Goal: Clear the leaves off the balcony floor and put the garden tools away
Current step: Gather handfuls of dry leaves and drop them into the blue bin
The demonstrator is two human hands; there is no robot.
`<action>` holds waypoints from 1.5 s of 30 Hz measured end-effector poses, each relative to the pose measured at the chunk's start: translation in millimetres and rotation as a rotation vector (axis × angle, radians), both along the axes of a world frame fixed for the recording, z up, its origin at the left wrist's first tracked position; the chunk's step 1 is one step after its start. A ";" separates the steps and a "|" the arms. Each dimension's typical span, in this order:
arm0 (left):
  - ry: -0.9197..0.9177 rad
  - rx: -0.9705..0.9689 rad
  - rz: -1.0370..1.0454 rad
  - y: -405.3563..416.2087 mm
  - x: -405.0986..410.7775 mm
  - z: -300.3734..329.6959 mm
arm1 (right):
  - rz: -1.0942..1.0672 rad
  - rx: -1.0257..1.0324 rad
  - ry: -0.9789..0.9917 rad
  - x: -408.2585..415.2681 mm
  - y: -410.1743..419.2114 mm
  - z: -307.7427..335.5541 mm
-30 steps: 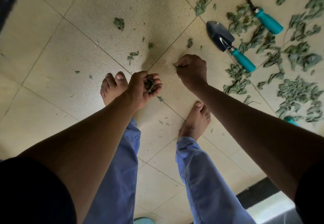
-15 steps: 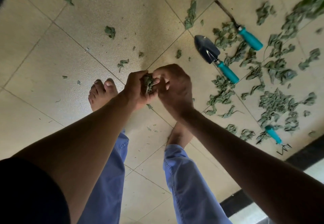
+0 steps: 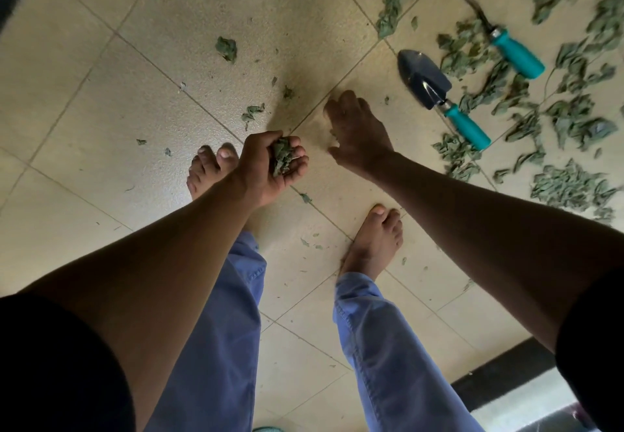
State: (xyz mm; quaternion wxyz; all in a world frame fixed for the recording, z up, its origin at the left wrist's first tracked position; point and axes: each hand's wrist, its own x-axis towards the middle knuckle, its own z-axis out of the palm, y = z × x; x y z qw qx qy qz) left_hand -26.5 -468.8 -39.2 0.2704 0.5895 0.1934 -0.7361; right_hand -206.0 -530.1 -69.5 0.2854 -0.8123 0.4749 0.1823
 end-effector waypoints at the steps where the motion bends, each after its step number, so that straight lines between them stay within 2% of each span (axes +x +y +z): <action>1: -0.004 0.000 -0.004 0.8 1.3 0.5 | 0.022 -0.014 -0.011 1.4 6.8 0.4; 7: 0.011 0.015 -0.019 9.1 2.1 3.0 | 0.054 -0.044 -0.088 3.8 23.6 -0.2; 9: 0.020 0.026 -0.005 12.6 2.2 1.7 | -0.029 -0.063 -0.108 3.0 22.8 -4.5; 12: 0.014 0.036 0.003 16.8 2.7 2.6 | -0.294 -0.034 -0.163 6.6 17.6 0.1; 15: -0.024 0.045 0.043 16.9 6.2 7.8 | -0.478 -0.042 -0.398 27.4 13.0 27.4; 17: -0.053 0.052 0.102 13.8 9.0 12.4 | -0.514 -0.046 -0.550 45.9 15.6 54.9; 19: -0.097 0.048 0.130 8.2 10.4 18.8 | -0.487 -0.041 -0.614 64.2 23.2 84.3; 24: -0.091 -0.006 0.221 -2.4 20.6 26.7 | -0.174 -0.012 -0.421 97.0 45.6 113.7; 26: -0.059 -0.055 0.269 -5.3 29.0 30.2 | -0.175 -0.082 -0.429 101.2 43.3 115.7; 30: 0.003 -0.084 0.451 -4.6 53.0 23.2 | -0.326 -0.195 -0.428 98.1 17.4 92.3; 34: -0.029 -0.004 0.536 7.8 77.5 5.9 | -0.278 -0.086 -0.153 99.4 -4.5 29.3; 37: -0.006 -0.002 0.527 20.4 89.3 1.7 | -0.221 -0.039 -0.044 109.2 -7.9 0.9; 40: 0.011 -0.002 0.520 30.5 99.0 2.1 | -0.180 -0.070 -0.055 128.6 0.2 -8.7; 45: 0.013 0.019 0.524 42.3 110.3 -1.0 | 0.009 -0.067 -0.107 157.5 23.5 -13.1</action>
